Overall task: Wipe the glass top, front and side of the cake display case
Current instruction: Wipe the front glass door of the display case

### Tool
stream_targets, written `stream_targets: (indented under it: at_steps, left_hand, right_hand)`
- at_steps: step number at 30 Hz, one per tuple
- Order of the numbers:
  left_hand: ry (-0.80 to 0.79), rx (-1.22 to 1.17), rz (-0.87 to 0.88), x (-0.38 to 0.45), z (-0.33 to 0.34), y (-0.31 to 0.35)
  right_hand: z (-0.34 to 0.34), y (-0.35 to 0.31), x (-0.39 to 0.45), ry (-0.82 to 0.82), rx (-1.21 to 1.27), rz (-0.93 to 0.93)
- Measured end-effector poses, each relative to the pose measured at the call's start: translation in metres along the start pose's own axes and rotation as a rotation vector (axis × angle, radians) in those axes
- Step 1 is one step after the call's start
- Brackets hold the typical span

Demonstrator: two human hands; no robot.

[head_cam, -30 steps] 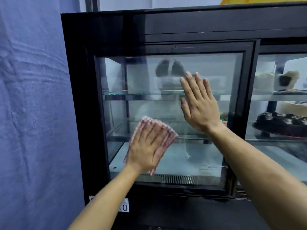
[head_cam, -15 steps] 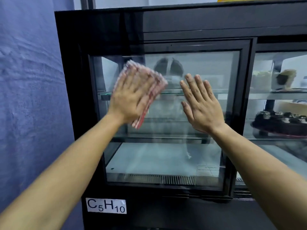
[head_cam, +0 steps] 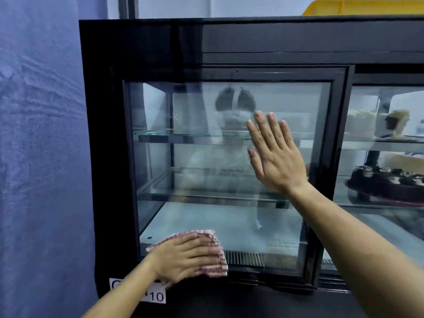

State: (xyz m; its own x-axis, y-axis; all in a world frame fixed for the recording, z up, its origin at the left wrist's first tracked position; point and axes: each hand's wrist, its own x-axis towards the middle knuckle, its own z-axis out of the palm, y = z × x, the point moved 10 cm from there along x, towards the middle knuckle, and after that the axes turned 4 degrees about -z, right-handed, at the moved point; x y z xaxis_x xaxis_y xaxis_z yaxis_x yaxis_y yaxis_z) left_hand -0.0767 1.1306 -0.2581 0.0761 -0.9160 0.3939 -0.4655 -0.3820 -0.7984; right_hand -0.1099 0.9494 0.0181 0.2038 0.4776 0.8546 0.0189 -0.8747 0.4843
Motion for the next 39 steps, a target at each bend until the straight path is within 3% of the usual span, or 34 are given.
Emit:
stream_targets:
  at_steps: [3,7,10,12,14,20,22,24,27,30,33,36,39]
  left_hand:
    - [0.146,-0.011,-0.111,0.061,-0.059,-0.099]
    - [0.41,0.033,-0.51,0.123,-0.157,-0.263]
    - [0.468,0.001,-0.78,0.13,-0.175,-0.318]
    - [0.486,-0.028,-0.833,0.129,-0.172,-0.302]
    - [0.469,-0.064,-0.763,0.126,-0.157,-0.258]
    - [0.13,-0.061,-0.144,0.044,-0.038,-0.032]
    - [0.039,-0.033,-0.04,0.025,-0.018,-0.004]
    - [0.057,-0.009,0.012,0.036,-0.026,-0.025]
    - [0.234,-0.029,-0.229,0.084,-0.08,-0.12]
    - [0.398,-0.044,-0.468,0.134,-0.141,-0.219]
    - [0.481,-0.02,-0.649,0.166,-0.172,-0.275]
    - [0.539,-0.05,-0.816,0.165,-0.169,-0.266]
    - [0.547,-0.145,-0.852,0.142,-0.139,-0.195]
  right_hand:
    - [-0.001,0.0,0.0,0.011,0.007,0.0]
    - [-0.001,0.0,-0.001,0.024,0.014,0.011]
    - [-0.002,0.0,-0.001,0.028,0.011,0.013]
    - [-0.001,0.0,-0.002,0.028,0.01,0.017]
    - [-0.001,0.0,-0.002,0.033,0.014,0.018]
    - [-0.002,-0.001,-0.003,0.034,0.035,0.013]
    - [-0.002,-0.002,-0.003,0.031,0.029,0.009]
    - [-0.003,0.0,-0.002,0.031,0.023,0.012]
    - [-0.005,0.0,-0.003,0.058,0.038,0.028]
    - [-0.011,0.013,-0.009,0.123,0.085,0.203]
    - [-0.012,0.021,-0.014,0.146,0.109,0.306]
    - [-0.012,0.02,-0.013,0.148,0.12,0.279]
    - [-0.014,0.021,-0.015,0.148,0.153,0.266]
